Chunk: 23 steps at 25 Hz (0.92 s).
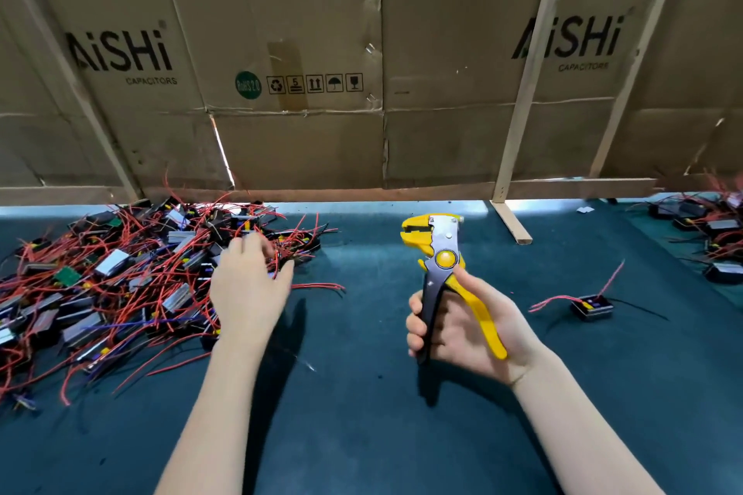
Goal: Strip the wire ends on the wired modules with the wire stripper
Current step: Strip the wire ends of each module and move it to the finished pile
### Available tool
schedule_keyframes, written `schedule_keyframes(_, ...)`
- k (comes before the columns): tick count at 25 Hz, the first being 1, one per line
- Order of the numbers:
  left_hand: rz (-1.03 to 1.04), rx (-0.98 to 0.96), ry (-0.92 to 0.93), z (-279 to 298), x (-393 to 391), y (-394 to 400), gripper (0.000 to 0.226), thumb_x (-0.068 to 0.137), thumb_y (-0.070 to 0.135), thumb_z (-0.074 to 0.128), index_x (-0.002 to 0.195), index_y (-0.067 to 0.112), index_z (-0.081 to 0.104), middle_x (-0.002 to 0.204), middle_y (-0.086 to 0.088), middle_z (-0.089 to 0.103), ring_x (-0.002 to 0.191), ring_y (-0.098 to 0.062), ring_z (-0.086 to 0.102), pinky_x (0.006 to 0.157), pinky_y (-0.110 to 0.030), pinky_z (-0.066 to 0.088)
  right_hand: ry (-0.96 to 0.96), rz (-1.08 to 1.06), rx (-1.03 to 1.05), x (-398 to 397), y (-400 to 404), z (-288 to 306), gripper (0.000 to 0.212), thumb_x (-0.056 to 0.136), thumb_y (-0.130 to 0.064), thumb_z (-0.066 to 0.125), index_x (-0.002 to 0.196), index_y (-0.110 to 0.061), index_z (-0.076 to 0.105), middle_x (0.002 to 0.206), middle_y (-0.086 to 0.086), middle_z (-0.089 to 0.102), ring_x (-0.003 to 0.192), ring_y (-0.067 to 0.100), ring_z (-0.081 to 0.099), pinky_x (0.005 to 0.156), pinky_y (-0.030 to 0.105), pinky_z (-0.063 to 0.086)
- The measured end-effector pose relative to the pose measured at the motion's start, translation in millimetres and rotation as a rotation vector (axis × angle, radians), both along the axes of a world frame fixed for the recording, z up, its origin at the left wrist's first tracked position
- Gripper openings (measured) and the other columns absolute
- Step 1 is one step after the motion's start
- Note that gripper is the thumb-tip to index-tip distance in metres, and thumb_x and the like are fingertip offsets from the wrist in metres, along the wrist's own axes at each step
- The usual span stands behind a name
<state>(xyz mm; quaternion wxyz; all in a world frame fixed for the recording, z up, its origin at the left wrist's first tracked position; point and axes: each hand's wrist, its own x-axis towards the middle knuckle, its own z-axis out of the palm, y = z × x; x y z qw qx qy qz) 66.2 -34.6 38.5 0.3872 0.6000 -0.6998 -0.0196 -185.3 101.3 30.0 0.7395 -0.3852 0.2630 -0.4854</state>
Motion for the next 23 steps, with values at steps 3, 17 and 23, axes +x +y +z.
schedule_keyframes(3, 0.150, 0.351, -0.176, -10, 16, -1, 0.057, 0.072, 0.044, 0.081, 0.106, 0.011, 0.050, 0.112, -0.013, 0.054, 0.105, -0.037, 0.057, 0.077, -0.044, 0.048, -0.037, -0.199, 0.144, 1, -1, 3, 0.055, 0.078, -0.053, 0.068, 0.094, 0.000, 0.060, 0.087, 0.018, 0.056, 0.078, 0.035, 0.057, 0.078, 0.044, 0.051)
schedule_keyframes(17, -0.542, 0.219, -0.048, -23, -40, 23, 0.018, 0.073, 0.016, 0.071, 0.088, 0.023, 0.064, 0.090, 0.007, 0.056, 0.084, -0.013, 0.054, 0.079, -0.030, 0.045, 0.539, -0.424, 0.041, 9, -9, -9, 0.056, 0.075, -0.054, 0.067, 0.099, -0.004, 0.065, 0.092, 0.020, 0.073, 0.086, 0.033, 0.072, 0.074, 0.029, 0.057)
schedule_keyframes(23, -0.464, 0.214, -0.033, -34, -49, 21, 0.018, 0.090, 0.038, 0.064, 0.080, 0.023, 0.068, 0.088, 0.004, 0.064, 0.092, -0.017, 0.056, 0.082, -0.035, 0.045, 0.450, -0.343, 0.083, 7, -9, -9, 0.056, 0.082, -0.055, 0.051, 0.102, -0.005, 0.062, 0.104, 0.023, 0.071, 0.086, 0.031, 0.068, 0.079, 0.035, 0.054)
